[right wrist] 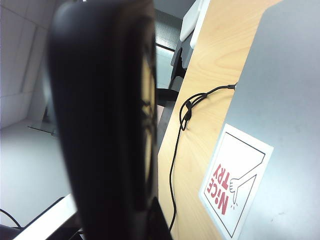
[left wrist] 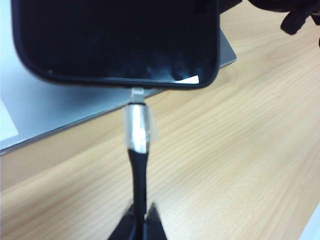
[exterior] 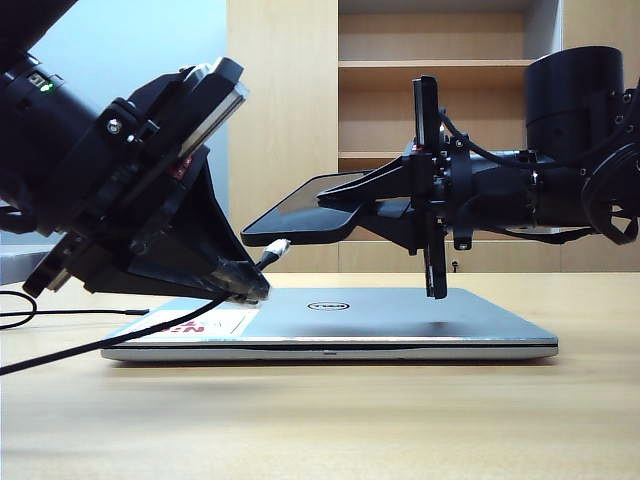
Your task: Pick up the charging cable and the phone, plug the charging cable into the charging port on the phone, and finally place them back on the table.
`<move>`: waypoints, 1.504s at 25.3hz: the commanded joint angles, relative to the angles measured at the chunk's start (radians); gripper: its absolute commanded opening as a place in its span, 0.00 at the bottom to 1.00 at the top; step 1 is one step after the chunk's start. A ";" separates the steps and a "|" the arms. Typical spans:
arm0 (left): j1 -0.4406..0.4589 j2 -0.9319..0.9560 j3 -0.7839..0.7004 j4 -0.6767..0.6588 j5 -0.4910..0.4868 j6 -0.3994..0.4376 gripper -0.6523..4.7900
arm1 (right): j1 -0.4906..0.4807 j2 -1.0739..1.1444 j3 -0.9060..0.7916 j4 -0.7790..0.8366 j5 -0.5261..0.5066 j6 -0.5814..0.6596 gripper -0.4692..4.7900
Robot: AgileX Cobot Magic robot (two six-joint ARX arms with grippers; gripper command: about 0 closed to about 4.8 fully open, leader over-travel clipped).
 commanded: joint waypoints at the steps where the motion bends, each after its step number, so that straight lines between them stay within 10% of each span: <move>1: 0.000 -0.003 0.003 0.021 -0.002 0.001 0.11 | 0.003 -0.008 0.005 0.041 -0.016 -0.008 0.08; 38: 0.001 -0.003 0.003 0.053 -0.002 0.004 0.11 | 0.016 -0.008 0.005 0.050 -0.096 -0.035 0.08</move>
